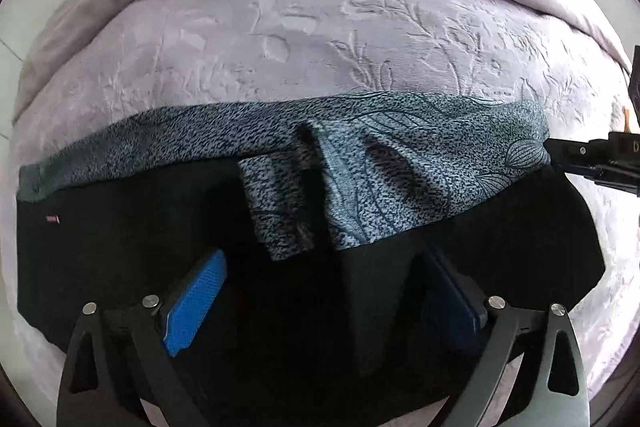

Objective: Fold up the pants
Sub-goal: 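Lay the held trouser end onto the folded trousers and open the right gripper, then move both open grippers over the folded trousers beside the back pocket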

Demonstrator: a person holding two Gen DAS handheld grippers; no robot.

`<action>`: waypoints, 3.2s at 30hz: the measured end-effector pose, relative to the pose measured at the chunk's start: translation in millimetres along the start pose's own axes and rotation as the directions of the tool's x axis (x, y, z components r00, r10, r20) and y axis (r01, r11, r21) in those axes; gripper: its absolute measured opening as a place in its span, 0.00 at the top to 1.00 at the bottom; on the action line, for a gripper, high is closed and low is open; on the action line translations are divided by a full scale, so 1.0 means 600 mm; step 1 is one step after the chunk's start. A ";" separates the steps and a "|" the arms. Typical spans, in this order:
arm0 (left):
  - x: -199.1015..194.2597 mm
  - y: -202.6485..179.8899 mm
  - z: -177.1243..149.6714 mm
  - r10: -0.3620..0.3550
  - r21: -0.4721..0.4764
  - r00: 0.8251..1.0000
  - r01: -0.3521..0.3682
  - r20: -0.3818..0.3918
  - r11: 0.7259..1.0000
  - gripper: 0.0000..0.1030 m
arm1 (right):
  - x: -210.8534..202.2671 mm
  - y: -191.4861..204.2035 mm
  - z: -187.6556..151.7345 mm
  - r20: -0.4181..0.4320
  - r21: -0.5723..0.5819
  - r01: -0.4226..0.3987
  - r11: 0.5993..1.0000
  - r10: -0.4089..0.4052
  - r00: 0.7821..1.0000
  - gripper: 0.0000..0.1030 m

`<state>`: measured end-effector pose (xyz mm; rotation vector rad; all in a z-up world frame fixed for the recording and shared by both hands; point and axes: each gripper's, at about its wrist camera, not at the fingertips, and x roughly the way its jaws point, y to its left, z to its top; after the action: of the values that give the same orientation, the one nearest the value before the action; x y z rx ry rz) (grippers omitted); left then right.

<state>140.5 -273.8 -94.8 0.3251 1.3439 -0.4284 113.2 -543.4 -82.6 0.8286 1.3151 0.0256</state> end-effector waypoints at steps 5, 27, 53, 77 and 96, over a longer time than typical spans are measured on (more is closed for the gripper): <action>-0.037 -0.005 0.003 0.077 0.008 0.997 -0.077 -0.009 0.997 0.04 | -0.021 0.048 -0.012 0.023 -0.087 0.129 0.988 -0.128 0.992 0.62; -0.194 0.011 -0.113 0.173 -0.210 0.981 -0.188 -0.090 0.959 0.04 | -0.073 0.134 -0.206 -0.119 -0.211 0.174 0.962 -0.202 0.972 0.25; -0.149 0.371 -0.209 0.057 -0.296 0.994 -0.083 -0.096 0.951 0.04 | 0.133 0.487 -0.332 -0.121 -0.334 0.255 0.907 -0.309 0.943 0.25; -0.067 0.461 -0.176 -0.048 -0.412 0.998 0.031 -0.032 0.911 0.04 | 0.139 0.514 -0.330 -0.138 -0.393 0.342 0.854 -0.422 0.896 0.25; -0.050 0.550 -0.199 -0.194 -0.537 0.976 0.215 0.097 0.816 0.04 | 0.165 0.509 -0.334 -0.171 -0.401 0.316 0.860 -0.409 0.896 0.25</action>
<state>189.5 74.8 -95.5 -0.3079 1.4071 -0.2088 101.9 -173.9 -1.9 0.2515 1.6310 0.0729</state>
